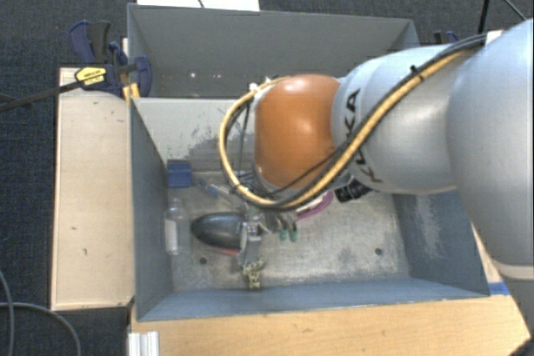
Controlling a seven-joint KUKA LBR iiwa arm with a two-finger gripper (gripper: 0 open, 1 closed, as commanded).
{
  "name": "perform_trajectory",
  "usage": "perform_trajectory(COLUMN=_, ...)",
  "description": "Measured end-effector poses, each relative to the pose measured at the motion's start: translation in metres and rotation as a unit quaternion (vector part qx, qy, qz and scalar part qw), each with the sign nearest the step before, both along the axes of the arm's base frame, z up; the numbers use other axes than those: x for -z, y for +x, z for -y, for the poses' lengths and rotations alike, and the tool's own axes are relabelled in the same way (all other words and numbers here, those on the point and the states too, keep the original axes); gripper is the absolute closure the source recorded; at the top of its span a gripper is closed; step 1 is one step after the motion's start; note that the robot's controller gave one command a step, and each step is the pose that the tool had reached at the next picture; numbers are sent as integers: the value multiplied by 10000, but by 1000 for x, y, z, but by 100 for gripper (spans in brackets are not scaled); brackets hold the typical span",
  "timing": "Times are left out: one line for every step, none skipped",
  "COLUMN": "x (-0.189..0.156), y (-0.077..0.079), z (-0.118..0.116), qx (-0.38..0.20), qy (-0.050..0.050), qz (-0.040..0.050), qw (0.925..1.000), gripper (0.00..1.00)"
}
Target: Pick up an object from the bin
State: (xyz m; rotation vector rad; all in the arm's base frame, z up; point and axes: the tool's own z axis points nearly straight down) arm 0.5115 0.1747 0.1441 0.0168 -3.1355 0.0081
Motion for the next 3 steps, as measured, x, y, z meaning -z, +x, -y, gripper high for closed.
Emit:
perform_trajectory(x=73, y=-13, z=10, qx=-98, qy=49, qz=88, qw=9999, gripper=0)
perform_trajectory(x=74, y=-16, z=11, qx=-67, qy=32, qz=40, qw=10000, gripper=100)
perform_trajectory(x=-17, y=-21, z=6, qx=83, qy=41, qz=66, qw=9999, gripper=100)
